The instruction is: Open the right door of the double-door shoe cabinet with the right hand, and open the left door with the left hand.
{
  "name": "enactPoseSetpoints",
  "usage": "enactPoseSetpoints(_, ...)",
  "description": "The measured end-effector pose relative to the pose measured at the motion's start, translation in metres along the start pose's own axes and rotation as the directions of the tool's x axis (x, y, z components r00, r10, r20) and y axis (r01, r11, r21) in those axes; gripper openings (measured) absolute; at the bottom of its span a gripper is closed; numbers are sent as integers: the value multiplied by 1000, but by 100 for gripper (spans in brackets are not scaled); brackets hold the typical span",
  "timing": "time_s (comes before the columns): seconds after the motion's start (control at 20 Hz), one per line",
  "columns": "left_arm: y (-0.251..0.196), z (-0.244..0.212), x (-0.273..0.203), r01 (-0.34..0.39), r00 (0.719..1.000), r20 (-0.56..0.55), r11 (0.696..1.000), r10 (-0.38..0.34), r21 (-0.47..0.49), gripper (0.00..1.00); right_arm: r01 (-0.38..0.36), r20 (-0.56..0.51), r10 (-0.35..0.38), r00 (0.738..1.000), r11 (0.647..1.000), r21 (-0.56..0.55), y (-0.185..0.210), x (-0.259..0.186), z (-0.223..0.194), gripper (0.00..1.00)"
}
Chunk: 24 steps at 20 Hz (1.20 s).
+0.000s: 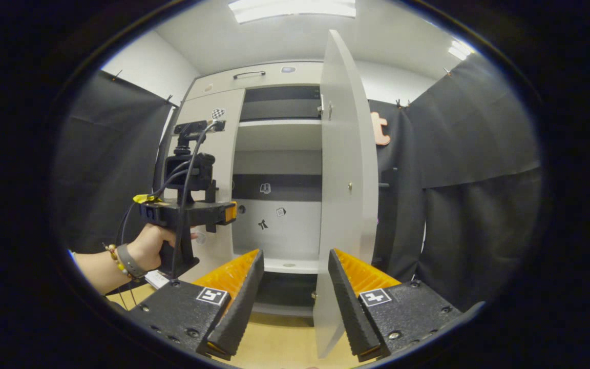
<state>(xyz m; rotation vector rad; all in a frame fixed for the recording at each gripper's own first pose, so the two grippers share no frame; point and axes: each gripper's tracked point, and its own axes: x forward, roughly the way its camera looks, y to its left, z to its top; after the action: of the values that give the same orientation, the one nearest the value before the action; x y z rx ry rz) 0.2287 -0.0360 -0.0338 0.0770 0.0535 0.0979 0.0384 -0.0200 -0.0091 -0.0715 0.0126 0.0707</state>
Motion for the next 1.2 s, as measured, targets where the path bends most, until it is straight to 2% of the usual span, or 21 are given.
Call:
enactPoseSetpoints(0.3,3,-1,0,-22,1000,1,1000,22,5,92,-22,21,22,1000,1000,1,4,4,4,82)
enactPoseSetpoints(0.65,5,-2,1,-37,999,1,999,37,5,91,-34,28,34,999,999,-3,7,4,5,79)
enactPoseSetpoints(0.7,6,-1,0,-37,999,4,999,37,-1,88,-36,30,36,999,999,-3,7,3,6,82)
enactPoseSetpoints(0.75,5,-1,1,-28,1000,0,1000,28,-1,74,-36,31,36,999,999,-3,7,3,6,79)
enactPoseSetpoints(0.8,4,-1,0,-23,1000,-4,1000,23,5,80,-36,32,36,999,999,-4,7,4,6,79)
enactPoseSetpoints(0.85,2,-1,-3,-13,1000,-7,1000,13,10,78,-35,32,35,999,999,-3,6,4,5,80)
enactPoseSetpoints(1.0,-2,-2,-6,22,1000,-2,1000,-22,-22,55,-40,32,40,999,999,-2,8,3,6,80)
enactPoseSetpoints(1.05,4,-1,2,7,1000,6,1000,-7,-29,54,-42,37,42,998,999,-2,9,2,7,82)
enactPoseSetpoints(1.1,10,-1,-16,14,1000,-11,997,-15,-75,49,-44,41,44,998,999,-5,10,2,8,80)
enactPoseSetpoints(1.15,7,-2,-9,14,1000,11,997,-13,-82,34,-46,42,46,998,999,-8,12,3,10,79)
enactPoseSetpoints(1.2,6,-5,-7,13,1000,-1,999,-13,-43,19,-49,43,49,998,999,-10,13,2,10,79)
